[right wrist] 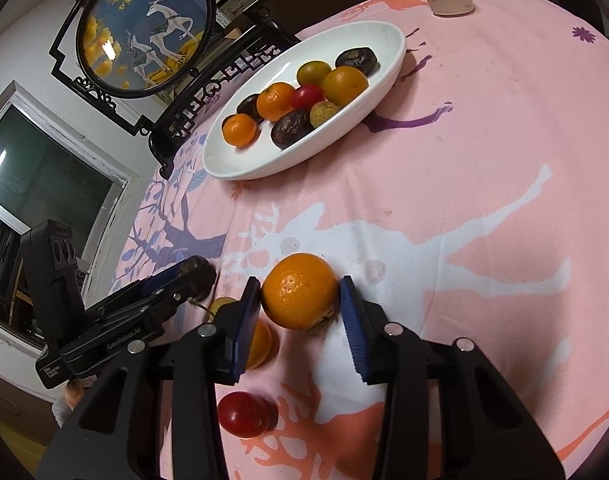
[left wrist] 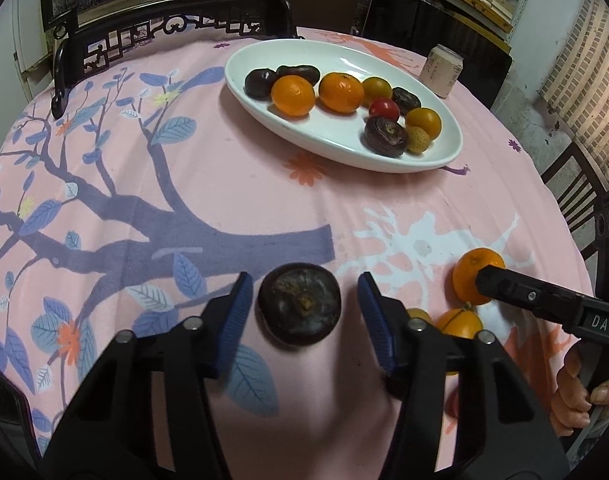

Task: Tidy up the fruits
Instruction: 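Grasp a dark mangosteen with the left tool while the right tool holds the orange, then lower the mangosteen and orange onto the white plate and open both tools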

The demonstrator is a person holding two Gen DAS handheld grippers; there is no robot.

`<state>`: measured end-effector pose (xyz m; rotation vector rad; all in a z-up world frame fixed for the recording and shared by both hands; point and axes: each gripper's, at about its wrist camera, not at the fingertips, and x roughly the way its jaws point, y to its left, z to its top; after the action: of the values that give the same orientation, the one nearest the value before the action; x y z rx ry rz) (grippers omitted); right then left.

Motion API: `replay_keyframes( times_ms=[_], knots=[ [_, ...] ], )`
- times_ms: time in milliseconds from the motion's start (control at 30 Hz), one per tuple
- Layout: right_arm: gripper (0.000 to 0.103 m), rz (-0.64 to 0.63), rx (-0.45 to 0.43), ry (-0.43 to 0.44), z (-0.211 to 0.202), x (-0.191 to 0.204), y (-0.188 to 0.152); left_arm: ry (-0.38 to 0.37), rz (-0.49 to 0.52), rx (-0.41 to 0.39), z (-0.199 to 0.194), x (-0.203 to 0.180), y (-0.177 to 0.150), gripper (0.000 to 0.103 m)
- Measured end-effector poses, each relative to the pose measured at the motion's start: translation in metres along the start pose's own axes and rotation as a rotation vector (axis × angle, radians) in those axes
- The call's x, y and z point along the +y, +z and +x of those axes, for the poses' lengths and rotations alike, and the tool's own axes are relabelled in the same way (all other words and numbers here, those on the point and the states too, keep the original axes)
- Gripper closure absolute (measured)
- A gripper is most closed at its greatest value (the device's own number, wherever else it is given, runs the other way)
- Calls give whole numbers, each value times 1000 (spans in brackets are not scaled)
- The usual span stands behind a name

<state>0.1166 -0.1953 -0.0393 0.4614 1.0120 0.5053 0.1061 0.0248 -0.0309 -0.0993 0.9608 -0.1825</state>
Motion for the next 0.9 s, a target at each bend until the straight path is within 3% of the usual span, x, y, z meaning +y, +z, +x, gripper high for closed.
replay_keyframes(
  times_ms=[33,67,433,700,900],
  knots=[
    [63,-3,-2,-2,0,0,0,1,2,0,0,0,0,61],
    [63,-2,-4,-2,-1,0,0,4,3,0,0,0,0,62],
    [63,78,-105,36,-30,-17,12,-35,-39,-51,-15,9,10,63],
    [63,90,-182,19,-41,-10,68,-40,-60,-92,-13,5,75,63],
    [63,62,-178,-25,-12,2,111,-29,-19,-99,9,-15,107,63]
  ],
)
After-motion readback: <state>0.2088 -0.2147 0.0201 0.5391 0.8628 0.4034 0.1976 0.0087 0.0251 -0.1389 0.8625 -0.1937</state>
